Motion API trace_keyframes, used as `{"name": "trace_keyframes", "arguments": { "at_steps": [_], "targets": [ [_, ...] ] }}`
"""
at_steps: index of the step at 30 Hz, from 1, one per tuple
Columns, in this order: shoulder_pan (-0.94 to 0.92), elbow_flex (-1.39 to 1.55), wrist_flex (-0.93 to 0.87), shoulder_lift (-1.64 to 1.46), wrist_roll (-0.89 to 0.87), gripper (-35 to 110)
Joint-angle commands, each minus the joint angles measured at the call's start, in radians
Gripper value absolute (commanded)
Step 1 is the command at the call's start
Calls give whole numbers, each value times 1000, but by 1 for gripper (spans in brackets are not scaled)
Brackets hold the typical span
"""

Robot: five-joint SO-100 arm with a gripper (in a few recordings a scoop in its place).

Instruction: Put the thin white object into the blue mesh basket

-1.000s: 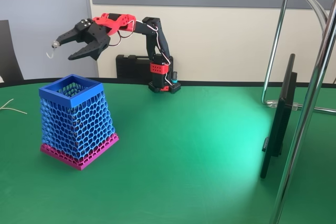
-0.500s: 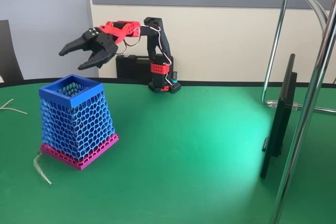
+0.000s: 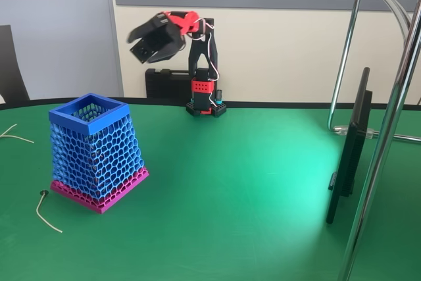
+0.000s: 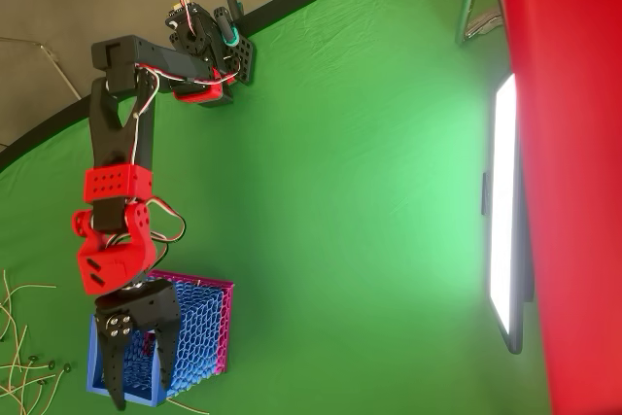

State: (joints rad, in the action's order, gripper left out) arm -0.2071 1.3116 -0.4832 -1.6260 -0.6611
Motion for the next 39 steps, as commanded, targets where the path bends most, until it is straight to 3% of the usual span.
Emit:
{"name": "trace_keyframes", "arguments": {
  "at_steps": [1,12,19,27,39],
  "targets": [
    [64,80,26,-138,87,26],
    [290,604,110,-541,485,24],
    [337,933,117,-827,701,20],
    [339,1269,118,-1115,819,11],
    [284,1611,51,-1499,857,0]
  ]
}}
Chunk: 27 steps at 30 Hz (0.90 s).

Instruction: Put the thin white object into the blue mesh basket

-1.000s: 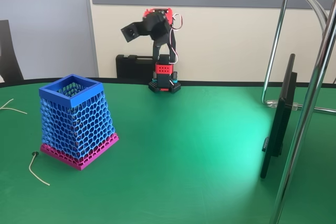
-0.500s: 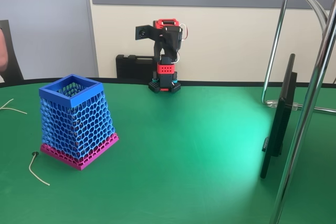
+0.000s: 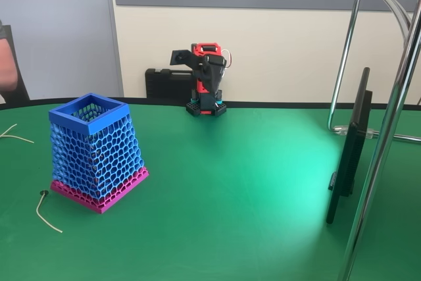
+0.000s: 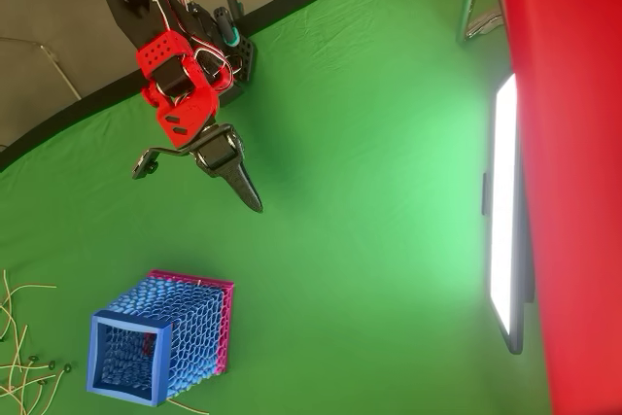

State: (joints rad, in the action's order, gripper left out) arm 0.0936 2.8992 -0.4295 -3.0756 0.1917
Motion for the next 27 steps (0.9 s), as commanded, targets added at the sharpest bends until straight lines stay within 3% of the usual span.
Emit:
{"name": "trace_keyframes", "arguments": {
  "at_steps": [1,7,27],
  "targets": [
    [-25,44,-3,-72,2,0],
    [-38,175,-26,-209,5,0],
    [-54,184,-422,-247,-81,1]
  ]
}}
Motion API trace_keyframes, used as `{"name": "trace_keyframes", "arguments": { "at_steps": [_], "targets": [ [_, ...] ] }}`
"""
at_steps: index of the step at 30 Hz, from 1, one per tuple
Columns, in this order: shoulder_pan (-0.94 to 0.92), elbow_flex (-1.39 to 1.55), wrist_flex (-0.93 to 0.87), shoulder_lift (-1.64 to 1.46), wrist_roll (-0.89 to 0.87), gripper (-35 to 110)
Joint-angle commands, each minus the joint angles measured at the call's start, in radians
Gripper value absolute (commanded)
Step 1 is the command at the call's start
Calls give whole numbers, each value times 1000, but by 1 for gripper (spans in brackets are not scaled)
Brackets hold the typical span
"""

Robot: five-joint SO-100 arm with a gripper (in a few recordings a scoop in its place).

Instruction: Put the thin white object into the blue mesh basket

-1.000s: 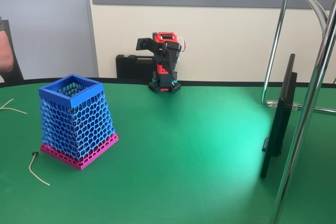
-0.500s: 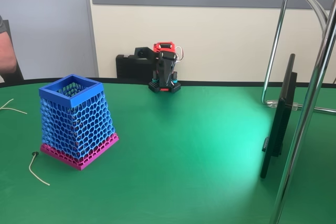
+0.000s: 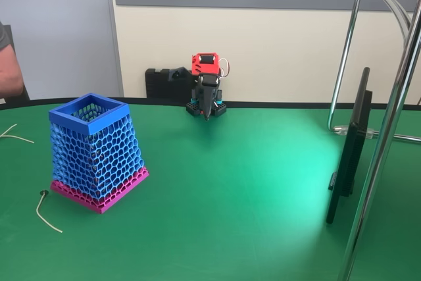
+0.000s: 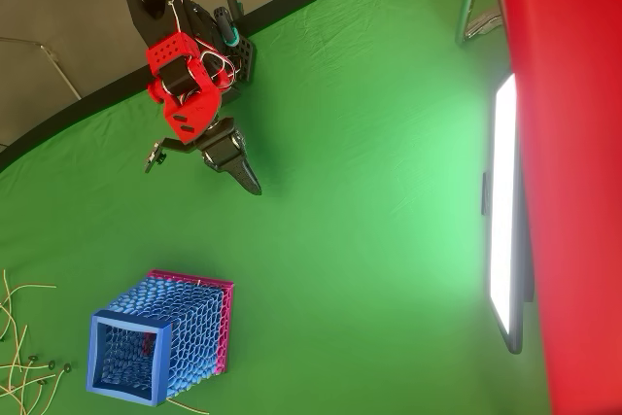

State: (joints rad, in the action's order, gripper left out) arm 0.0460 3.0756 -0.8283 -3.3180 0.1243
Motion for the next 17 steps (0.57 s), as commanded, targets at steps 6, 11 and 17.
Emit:
{"name": "trace_keyframes", "arguments": {
  "at_steps": [6,11,17],
  "targets": [
    [-18,8,-25,-6,-26,1],
    [-18,8,-29,-6,-29,1],
    [-18,8,-32,-6,-28,1]
  ]
}}
